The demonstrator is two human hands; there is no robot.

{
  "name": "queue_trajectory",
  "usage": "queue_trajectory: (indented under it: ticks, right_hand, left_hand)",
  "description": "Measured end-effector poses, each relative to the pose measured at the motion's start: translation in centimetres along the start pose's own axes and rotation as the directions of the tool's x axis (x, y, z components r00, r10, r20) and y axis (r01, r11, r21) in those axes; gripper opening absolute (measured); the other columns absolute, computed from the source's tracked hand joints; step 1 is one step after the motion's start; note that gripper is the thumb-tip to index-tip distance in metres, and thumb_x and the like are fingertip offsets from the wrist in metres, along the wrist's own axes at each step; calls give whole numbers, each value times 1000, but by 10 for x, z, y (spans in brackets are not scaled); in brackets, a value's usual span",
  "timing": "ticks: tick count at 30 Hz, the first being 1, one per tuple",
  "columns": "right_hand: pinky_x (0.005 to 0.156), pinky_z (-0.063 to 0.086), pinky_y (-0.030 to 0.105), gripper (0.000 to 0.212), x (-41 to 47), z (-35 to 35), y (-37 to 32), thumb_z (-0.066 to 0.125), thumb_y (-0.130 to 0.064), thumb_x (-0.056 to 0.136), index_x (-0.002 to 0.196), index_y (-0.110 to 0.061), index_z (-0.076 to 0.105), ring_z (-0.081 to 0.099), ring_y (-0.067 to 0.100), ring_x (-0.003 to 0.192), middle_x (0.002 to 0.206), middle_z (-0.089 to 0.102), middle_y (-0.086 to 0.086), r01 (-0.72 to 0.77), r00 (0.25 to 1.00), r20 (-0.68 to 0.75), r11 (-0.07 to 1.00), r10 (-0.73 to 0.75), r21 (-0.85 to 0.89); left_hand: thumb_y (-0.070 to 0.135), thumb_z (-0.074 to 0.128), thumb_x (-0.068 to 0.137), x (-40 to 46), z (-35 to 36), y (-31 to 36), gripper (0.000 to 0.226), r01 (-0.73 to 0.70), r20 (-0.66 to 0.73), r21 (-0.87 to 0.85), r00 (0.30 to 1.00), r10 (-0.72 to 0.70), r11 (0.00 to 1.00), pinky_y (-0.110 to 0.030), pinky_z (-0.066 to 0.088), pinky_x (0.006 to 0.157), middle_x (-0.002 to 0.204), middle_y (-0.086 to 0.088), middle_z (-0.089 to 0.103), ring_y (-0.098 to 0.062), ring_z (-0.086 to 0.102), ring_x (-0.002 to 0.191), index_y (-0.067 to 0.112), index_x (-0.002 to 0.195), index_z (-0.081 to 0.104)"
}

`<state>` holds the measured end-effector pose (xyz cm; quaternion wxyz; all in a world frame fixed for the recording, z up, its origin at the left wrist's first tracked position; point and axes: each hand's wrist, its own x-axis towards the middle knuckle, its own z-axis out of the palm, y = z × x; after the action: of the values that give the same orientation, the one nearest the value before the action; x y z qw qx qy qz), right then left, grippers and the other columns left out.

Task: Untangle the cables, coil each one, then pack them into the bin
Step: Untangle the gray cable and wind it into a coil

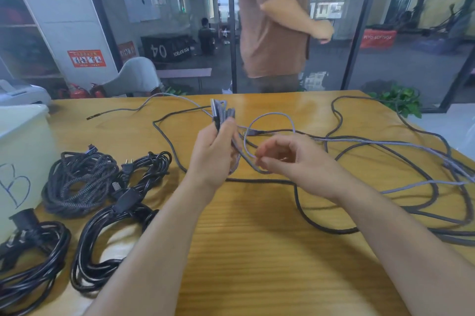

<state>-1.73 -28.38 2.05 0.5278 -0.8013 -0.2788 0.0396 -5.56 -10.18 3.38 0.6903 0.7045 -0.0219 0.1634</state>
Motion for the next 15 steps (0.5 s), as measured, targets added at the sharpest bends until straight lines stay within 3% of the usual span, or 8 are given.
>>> queue_trajectory:
  ticks: [4, 6, 8, 10, 12, 15]
  right_hand:
    - [95, 49, 22, 13, 3, -7, 13, 68, -29, 99, 111, -31, 73, 64, -6, 103, 109, 73, -20, 58, 998, 33, 896, -48, -441]
    - [100, 46, 25, 19, 6, -14, 24, 65, -30, 101, 120, -30, 71, 60, -3, 111, 119, 69, -20, 42, 998, 55, 840, -14, -542]
    - [103, 46, 29, 20, 10, -24, 37, 64, -25, 102, 120, -32, 69, 59, 2, 116, 122, 66, -18, 20, 998, 57, 823, 15, -567]
    - [104, 48, 31, 24, 12, -31, 49, 62, -15, 103, 114, -34, 71, 60, 4, 115, 120, 66, -18, 10, 999, 43, 837, 16, -547]
    - [101, 51, 31, 27, 15, -33, 57, 62, -10, 102, 108, -33, 73, 62, 5, 112, 116, 67, -17, 5, 1000, -4, 861, -8, -509]
    - [86, 52, 26, 18, 19, -37, 66, 70, -18, 98, 98, -35, 71, 64, 4, 99, 102, 68, -16, -24, 988, -143, 836, -65, -549]
  left_hand:
    - [22, 37, 110, 0, -8, 0, 51, -35, -1, 0, 999, 35, 999, -26, 38, 52, 61, -5, 54, -23, 45, 58, 26, 60, 46]
    - [25, 37, 111, -1, -8, 1, 47, -20, 10, -46, 1000, 20, 999, -32, 51, 64, 64, -7, 59, -28, 62, 66, 22, 65, 47]
    - [28, 37, 112, -2, -7, 1, 41, 3, 33, -114, 999, 1, 993, -36, 55, 69, 62, -7, 52, -31, 67, 65, 17, 73, 42]
    - [33, 38, 112, -2, -5, 0, 41, 15, 47, -147, 999, -9, 989, -36, 44, 58, 58, -3, 40, -25, 53, 52, 19, 74, 39]
    - [38, 38, 112, -2, -4, 0, 41, 27, 64, -185, 998, -16, 982, -34, 21, 53, 60, 0, 28, -18, 29, 50, 21, 75, 38]
    - [38, 38, 112, -3, -7, 1, 42, 22, 72, -179, 997, -9, 984, -28, 14, 49, 62, 1, 23, -17, 15, 55, 21, 73, 37]
